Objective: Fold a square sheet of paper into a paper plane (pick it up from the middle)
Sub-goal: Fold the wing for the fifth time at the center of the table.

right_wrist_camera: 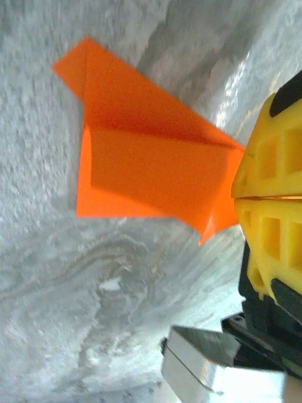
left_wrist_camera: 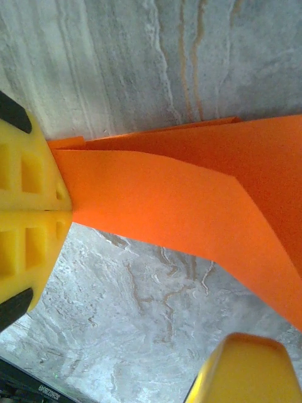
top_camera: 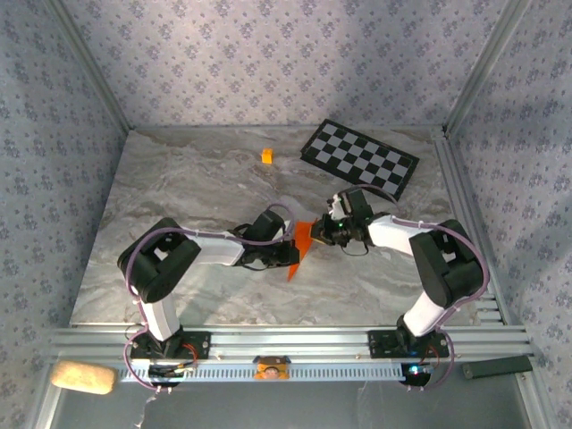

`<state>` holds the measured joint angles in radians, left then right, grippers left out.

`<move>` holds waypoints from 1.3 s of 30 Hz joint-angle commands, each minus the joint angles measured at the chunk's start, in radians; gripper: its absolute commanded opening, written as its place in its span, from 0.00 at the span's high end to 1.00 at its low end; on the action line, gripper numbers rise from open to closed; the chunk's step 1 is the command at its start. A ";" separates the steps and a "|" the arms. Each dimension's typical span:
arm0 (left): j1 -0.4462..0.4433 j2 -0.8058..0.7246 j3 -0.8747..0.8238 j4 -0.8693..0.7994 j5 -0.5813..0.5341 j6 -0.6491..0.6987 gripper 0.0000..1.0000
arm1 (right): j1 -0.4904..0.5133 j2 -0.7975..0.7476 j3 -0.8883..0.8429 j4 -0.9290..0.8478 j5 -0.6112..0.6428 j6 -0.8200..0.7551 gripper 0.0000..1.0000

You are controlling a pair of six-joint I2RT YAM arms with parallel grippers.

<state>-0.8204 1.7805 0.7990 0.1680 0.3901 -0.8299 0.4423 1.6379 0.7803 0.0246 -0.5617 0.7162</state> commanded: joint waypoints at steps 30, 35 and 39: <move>-0.006 0.052 -0.072 -0.130 -0.008 0.018 1.00 | -0.114 0.245 0.121 -0.017 -0.003 -0.124 0.90; -0.006 0.057 -0.073 -0.127 -0.003 0.017 1.00 | -0.160 0.279 0.184 -0.091 0.049 -0.113 0.90; -0.006 0.055 -0.078 -0.121 -0.005 0.014 1.00 | -0.178 0.293 0.221 -0.137 0.097 -0.107 0.90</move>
<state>-0.8200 1.7813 0.7788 0.2062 0.4030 -0.8200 0.2913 1.8927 0.9707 -0.0292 -0.6090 0.6273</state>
